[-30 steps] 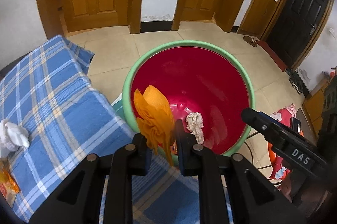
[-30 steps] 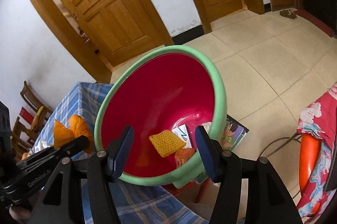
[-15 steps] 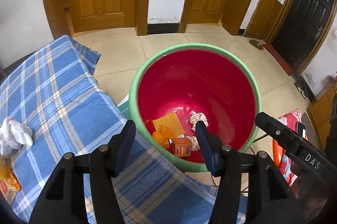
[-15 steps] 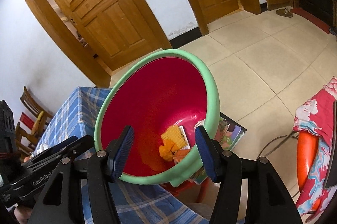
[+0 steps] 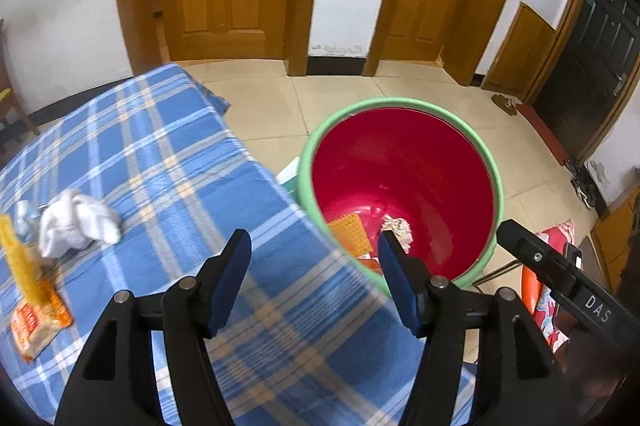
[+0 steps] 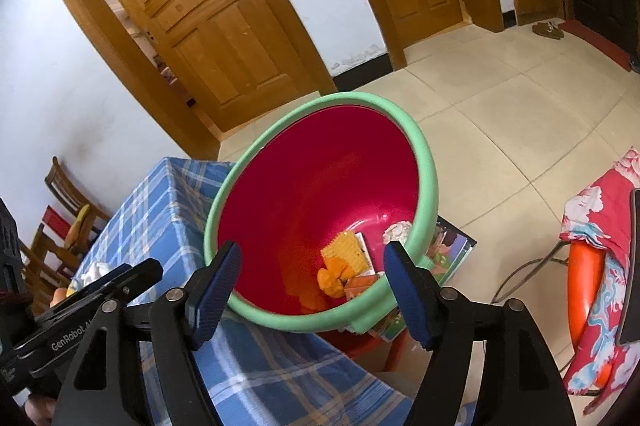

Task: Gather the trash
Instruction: 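Move both open tools back toward the table, then grasp the yellow foam fruit net with the left tool and lift it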

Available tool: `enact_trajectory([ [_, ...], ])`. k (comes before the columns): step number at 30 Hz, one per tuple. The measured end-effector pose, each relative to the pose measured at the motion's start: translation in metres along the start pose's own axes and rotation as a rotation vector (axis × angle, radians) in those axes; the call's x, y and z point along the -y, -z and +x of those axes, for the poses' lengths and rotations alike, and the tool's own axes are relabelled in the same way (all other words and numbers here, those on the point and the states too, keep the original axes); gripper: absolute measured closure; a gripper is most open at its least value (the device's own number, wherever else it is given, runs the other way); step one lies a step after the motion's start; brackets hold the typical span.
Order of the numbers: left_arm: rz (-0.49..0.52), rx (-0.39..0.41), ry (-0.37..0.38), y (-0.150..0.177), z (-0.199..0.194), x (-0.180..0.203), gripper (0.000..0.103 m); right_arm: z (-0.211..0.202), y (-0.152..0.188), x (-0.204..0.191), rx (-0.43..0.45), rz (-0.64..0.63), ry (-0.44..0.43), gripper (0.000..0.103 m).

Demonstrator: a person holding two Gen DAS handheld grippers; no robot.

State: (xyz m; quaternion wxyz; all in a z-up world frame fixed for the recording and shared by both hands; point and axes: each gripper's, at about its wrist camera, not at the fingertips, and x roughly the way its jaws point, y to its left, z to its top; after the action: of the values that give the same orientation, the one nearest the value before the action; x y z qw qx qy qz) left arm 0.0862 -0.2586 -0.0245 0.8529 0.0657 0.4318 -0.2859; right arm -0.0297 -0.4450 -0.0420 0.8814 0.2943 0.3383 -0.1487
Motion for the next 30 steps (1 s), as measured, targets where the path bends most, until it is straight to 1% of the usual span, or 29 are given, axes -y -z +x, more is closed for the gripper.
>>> enact_trajectory([
  [9,-0.062,0.041,-0.056,0.011,-0.028,-0.032,0.036,-0.013,0.008,-0.026,0.005,-0.038,-0.030,0.026],
  [17,-0.125,0.080,-0.116,0.020,-0.051,-0.071,0.036,-0.017,0.018,-0.051,-0.005,-0.079,-0.053,0.026],
  [23,-0.175,0.097,-0.176,0.027,-0.058,-0.105,0.036,-0.015,0.024,-0.068,-0.023,-0.107,-0.053,0.026],
  [30,-0.232,0.092,-0.244,0.033,-0.058,-0.144,0.036,-0.011,0.029,-0.082,-0.039,-0.129,-0.052,0.026],
])
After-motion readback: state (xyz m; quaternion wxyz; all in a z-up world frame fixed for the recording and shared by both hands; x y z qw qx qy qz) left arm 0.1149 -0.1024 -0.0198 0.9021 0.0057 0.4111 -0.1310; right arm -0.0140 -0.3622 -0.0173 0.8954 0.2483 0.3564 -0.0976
